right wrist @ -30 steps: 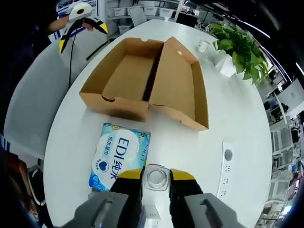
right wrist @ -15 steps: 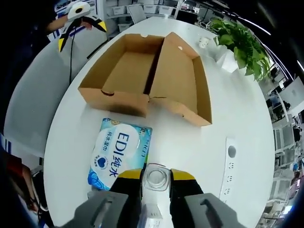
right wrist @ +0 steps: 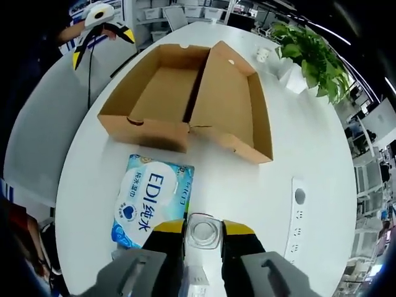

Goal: Operate the shoe box by opening the lid, removing the specified soft item, and placing it in the target area until the item is outside and the box remains undamaged.

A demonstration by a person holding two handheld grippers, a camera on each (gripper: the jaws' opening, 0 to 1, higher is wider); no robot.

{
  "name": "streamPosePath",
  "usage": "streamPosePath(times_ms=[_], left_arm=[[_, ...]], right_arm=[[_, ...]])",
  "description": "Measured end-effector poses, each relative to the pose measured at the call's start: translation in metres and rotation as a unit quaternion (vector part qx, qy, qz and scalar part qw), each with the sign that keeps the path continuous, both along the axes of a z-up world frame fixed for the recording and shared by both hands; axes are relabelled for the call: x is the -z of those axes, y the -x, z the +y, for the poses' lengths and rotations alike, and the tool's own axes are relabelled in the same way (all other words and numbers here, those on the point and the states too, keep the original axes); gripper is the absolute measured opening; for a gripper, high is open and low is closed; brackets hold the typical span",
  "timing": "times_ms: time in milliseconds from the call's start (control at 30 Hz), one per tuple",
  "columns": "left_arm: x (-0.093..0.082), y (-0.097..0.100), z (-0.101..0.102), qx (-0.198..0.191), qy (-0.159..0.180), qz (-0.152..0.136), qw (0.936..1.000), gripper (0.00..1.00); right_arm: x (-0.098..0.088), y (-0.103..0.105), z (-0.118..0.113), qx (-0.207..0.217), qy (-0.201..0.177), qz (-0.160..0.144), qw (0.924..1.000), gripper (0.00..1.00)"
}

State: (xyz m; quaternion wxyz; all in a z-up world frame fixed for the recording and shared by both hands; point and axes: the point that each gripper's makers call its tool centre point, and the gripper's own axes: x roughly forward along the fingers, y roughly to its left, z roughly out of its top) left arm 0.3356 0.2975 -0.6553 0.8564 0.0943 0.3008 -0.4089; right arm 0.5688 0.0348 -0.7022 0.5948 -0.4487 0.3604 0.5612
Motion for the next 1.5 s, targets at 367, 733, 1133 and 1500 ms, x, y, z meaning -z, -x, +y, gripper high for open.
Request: streamPosePath(times_ms=[367, 733, 1133, 1500], left_arm=[[0.000, -0.002, 0.000, -0.002, 0.001, -0.001, 1.0000, 0.95], [0.001, -0.003, 0.008, -0.015, -0.002, -0.002, 0.9999, 0.94], [0.002, -0.011, 0.019, -0.040, -0.003, -0.006, 0.9992, 0.93], [0.001, -0.018, 0.027, -0.051, -0.003, -0.011, 0.9986, 0.91]], right_arm=[[-0.003, -0.004, 0.002, 0.002, -0.004, -0.013, 0.9999, 0.25], [-0.005, -0.006, 0.003, 0.013, -0.011, -0.019, 0.9997, 0.32], [-0.011, -0.011, 0.008, 0.057, -0.038, -0.019, 0.9975, 0.47], [-0.015, -0.010, 0.015, 0.099, -0.067, -0.011, 0.9928, 0.54]])
